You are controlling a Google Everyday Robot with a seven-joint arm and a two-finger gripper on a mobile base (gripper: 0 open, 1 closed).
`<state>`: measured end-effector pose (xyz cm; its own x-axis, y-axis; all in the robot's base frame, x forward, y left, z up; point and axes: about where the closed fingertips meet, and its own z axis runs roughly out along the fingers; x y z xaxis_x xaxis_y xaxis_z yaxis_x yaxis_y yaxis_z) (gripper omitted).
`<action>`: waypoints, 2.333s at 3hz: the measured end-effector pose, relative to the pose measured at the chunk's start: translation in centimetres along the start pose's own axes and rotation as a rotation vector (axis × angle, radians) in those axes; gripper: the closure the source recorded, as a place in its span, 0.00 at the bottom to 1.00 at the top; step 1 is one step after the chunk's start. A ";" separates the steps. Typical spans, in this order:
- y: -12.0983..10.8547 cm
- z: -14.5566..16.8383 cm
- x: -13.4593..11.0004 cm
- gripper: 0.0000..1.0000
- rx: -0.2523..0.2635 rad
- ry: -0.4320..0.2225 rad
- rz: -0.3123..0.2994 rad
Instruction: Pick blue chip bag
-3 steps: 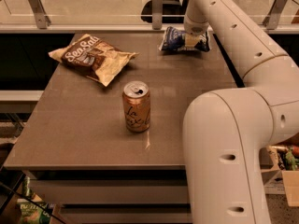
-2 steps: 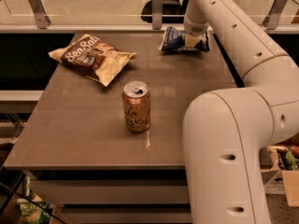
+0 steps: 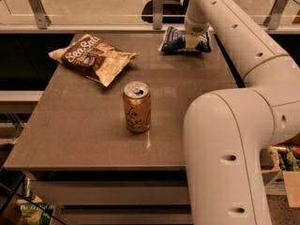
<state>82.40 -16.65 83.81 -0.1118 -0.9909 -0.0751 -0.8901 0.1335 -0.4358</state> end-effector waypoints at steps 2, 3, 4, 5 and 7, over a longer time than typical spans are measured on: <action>0.0 0.0 -0.1 0.00 -0.004 0.000 -0.001; 0.0 0.1 -0.1 0.00 -0.004 0.000 -0.001; 0.5 -0.4 -0.3 0.00 -0.033 -0.001 -0.001; 0.5 -2.5 -0.3 0.00 -0.041 0.006 0.012; 0.1 -7.3 -0.6 0.00 -0.010 0.006 0.021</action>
Offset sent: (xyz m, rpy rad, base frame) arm 0.0000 0.0000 -0.0001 0.0000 0.0001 0.0000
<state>79.19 -16.19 90.35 -0.1334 -0.9879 -0.0792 -0.8920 0.1545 -0.4248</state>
